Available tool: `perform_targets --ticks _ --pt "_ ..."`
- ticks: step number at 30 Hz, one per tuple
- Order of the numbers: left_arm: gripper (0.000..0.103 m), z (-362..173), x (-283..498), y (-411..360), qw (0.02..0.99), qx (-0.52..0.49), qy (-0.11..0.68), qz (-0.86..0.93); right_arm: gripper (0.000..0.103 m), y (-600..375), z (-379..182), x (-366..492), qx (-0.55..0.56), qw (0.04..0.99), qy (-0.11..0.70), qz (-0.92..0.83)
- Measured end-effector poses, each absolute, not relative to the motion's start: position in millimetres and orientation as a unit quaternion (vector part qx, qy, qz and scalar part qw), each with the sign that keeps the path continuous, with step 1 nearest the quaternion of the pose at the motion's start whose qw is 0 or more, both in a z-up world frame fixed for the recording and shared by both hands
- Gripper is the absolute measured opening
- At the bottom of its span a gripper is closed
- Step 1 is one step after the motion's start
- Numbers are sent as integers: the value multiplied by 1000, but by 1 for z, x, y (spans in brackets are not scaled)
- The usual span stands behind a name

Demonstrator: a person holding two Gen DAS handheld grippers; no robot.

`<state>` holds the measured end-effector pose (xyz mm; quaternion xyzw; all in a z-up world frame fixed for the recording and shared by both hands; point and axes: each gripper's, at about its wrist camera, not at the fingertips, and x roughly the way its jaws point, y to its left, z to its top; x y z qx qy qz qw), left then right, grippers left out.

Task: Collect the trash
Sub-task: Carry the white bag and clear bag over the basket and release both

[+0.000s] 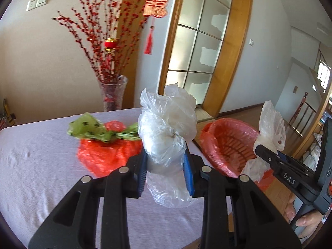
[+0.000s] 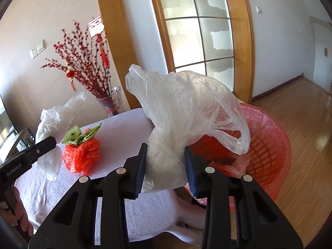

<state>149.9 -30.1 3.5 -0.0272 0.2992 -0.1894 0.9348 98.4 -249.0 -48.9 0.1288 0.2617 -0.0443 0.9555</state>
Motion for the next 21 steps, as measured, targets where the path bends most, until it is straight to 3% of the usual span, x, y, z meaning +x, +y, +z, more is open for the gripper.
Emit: perform_targets --ticks 21 --pt "31 -22 165 -160 896 -19 314 -315 35 -345 -39 84 158 952 225 -138"
